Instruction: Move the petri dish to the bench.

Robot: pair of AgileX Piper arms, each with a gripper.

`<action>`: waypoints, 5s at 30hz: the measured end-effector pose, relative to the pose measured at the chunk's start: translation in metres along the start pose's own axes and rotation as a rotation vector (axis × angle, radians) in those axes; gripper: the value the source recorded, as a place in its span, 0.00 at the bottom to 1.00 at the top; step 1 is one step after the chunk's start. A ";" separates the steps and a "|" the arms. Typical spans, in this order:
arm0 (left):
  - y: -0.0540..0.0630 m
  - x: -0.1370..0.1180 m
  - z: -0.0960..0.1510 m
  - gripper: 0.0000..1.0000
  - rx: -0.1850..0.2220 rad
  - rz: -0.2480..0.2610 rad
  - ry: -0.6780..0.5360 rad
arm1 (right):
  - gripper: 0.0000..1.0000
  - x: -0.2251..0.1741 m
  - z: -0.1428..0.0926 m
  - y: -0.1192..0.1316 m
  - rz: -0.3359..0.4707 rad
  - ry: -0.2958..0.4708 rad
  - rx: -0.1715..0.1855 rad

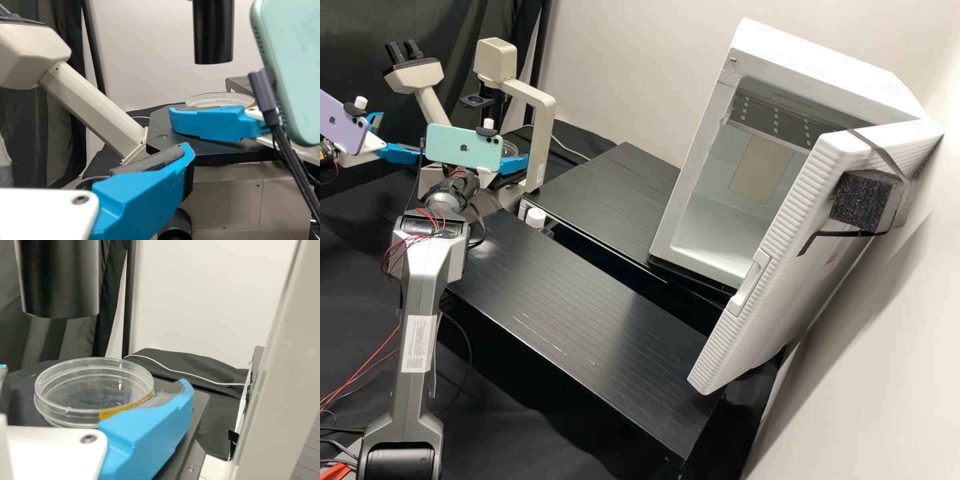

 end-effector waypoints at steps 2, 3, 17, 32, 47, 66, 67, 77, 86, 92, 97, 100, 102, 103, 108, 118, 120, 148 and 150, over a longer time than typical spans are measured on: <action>0.000 0.000 0.000 1.00 0.000 0.000 0.000 | 0.00 0.000 -0.001 -0.002 -0.002 0.002 0.001; 0.000 0.000 0.000 1.00 0.000 0.000 0.000 | 0.00 0.000 0.000 -0.003 -0.004 0.000 0.000; 0.000 0.000 0.000 1.00 0.000 0.000 0.000 | 0.00 -0.001 -0.001 -0.008 -0.013 -0.017 0.012; 0.000 0.000 0.000 1.00 0.000 0.000 0.000 | 0.00 -0.001 0.001 -0.009 -0.014 -0.025 0.024; 0.000 0.000 0.000 1.00 0.000 0.000 0.000 | 0.00 -0.028 0.009 0.004 0.025 -0.011 -0.003; 0.000 0.000 0.000 1.00 0.000 0.000 0.000 | 0.00 -0.130 0.013 0.057 0.185 0.074 -0.004; 0.000 0.000 0.000 1.00 0.000 0.000 0.000 | 0.00 -0.135 0.015 0.058 0.189 0.072 -0.001; 0.000 0.000 0.000 1.00 0.000 0.000 0.000 | 0.00 -0.220 0.042 0.071 0.284 0.074 -0.039; 0.000 0.000 0.000 1.00 0.000 0.000 0.000 | 0.00 -0.278 0.087 0.063 0.359 -0.060 -0.084; 0.000 0.000 0.000 1.00 0.000 0.000 0.000 | 0.00 -0.297 0.119 0.057 0.330 -0.165 -0.119; 0.000 0.000 0.000 1.00 0.000 0.000 0.000 | 0.00 -0.311 0.148 0.058 0.332 -0.274 -0.111; 0.000 0.000 0.000 1.00 0.000 0.000 0.000 | 0.00 -0.318 0.157 0.061 0.351 -0.303 -0.093; 0.000 0.000 0.000 1.00 0.000 0.000 0.000 | 0.00 -0.323 0.162 0.064 0.366 -0.317 -0.084; 0.000 0.000 0.000 1.00 0.000 0.000 0.000 | 0.00 -0.326 0.165 0.065 0.374 -0.321 -0.077; 0.000 0.000 0.000 1.00 0.000 0.000 0.000 | 0.00 -0.338 0.173 0.066 0.396 -0.334 -0.047; 0.000 0.000 0.000 1.00 0.000 0.000 0.000 | 1.00 -0.349 0.176 0.064 0.398 -0.301 0.006; 0.000 0.000 0.000 1.00 0.000 0.000 0.000 | 1.00 -0.349 0.176 0.064 0.397 -0.299 0.008; 0.000 0.000 0.000 1.00 0.000 0.000 0.000 | 1.00 -0.392 0.146 0.092 0.594 -0.256 -0.066; 0.000 0.000 0.000 1.00 0.000 0.000 0.000 | 1.00 -0.394 0.144 0.093 0.599 -0.237 -0.054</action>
